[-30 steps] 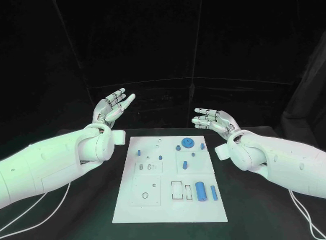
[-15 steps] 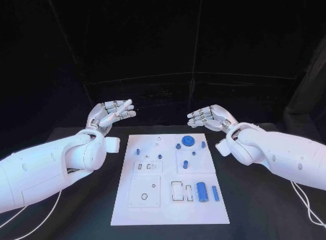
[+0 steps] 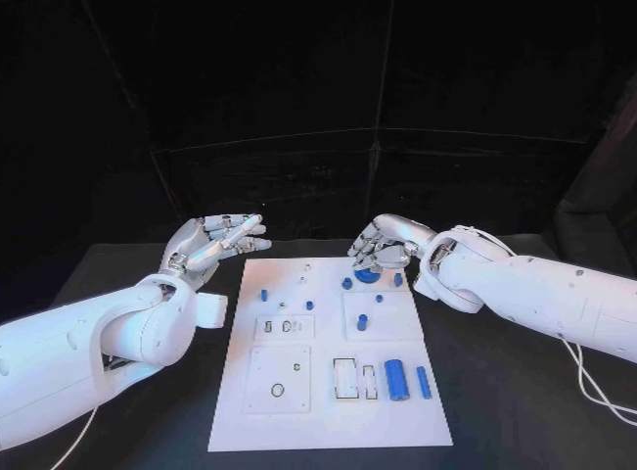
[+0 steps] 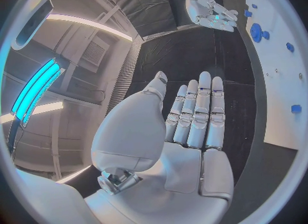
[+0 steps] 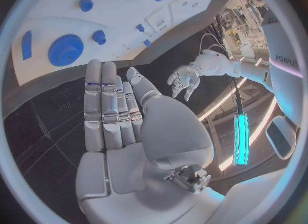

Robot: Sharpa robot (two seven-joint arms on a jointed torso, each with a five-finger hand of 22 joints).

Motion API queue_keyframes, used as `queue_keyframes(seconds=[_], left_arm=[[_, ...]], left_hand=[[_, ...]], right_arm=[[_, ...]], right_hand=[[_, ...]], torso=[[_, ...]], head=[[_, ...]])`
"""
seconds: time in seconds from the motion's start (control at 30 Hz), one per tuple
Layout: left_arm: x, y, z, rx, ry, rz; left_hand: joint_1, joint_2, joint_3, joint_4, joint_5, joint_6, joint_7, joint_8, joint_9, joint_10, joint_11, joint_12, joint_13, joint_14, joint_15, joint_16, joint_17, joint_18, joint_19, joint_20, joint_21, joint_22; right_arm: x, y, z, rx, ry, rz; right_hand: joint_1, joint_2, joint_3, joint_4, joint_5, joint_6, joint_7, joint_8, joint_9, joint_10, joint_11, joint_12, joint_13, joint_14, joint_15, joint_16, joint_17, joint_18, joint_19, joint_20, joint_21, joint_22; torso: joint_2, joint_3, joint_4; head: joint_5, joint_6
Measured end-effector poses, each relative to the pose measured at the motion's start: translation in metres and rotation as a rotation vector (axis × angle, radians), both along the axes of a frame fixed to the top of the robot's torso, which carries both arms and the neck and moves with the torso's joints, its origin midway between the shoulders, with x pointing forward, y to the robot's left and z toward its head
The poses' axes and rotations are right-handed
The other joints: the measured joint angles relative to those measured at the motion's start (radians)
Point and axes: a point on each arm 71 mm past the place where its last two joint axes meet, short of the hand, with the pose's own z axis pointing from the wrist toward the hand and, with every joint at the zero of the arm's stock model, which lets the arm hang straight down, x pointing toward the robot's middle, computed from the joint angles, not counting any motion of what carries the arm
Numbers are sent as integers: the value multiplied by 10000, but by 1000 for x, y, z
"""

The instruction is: Assemble the parts on the task board

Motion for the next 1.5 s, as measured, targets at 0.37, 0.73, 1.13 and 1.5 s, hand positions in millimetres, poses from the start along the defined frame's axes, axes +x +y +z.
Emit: queue_keyframes(seconds=[0.37, 0.73, 1.13, 1.5], left_arm=[[-12, -9, 0, -84, 174, -568], [-14, -9, -2, -46, 306, -691], [-15, -8, -2, -19, 396, -757], [-17, -8, -2, -11, 463, -818]], left_hand=[[-14, 14, -98, -95, 0, -39, 38, -127, 1, -92, 92, -197, -9, -1, 0, -156, 63, 0, 37, 32, -117, -82], [-51, 50, -98, -94, 0, -39, 38, -153, 2, -92, 92, -197, -8, -1, 0, -156, 75, -2, 73, 69, -117, -91], [-51, 50, -126, -123, 0, -39, 37, -194, 0, -128, 128, -238, -7, -2, 0, -201, 86, -3, 101, 42, -153, -100], [-51, 50, -126, -178, 0, -75, 73, -231, -6, -164, 163, -314, -16, -2, 0, -282, 108, -4, 101, 42, -182, -125]], right_arm=[[-1, 20, -4, -2656, -870, 250], [0, 28, -6, -3577, -919, 280], [2, 32, -8, -4012, -771, 255], [3, 34, -7, -4126, -693, 292]], right_hand=[[-348, -348, 300, 25, -42, -461, -24, 0, -1, -950, 87, 0, -1, 0, 0, 4943, 2237, -1, -91, -35, 2160, 1375], [-348, -348, 677, 33, -43, -608, -69, 1, -2, -1074, 85, 0, -2, -1, 0, 8928, 6699, -170, 189, 88, 5481, 5038], [-529, 0, 1437, 70, -177, -439, -63, 1, 0, -1049, 61, 0, -3, -1, 0, 9975, 7906, -321, 385, 143, 6641, 6455], [-786, 277, 2256, 312, -756, 71, -132, -32, 14, -679, -16, 3, -11, -1, 0, 10170, 8020, -320, 384, 143, 7002, 6864]], torso=[[372, -32, 125], [532, -38, 149], [577, -21, 164], [611, -7, 170]], head=[[-54, 129], [-105, 158], [-112, 100], [-119, 28]])
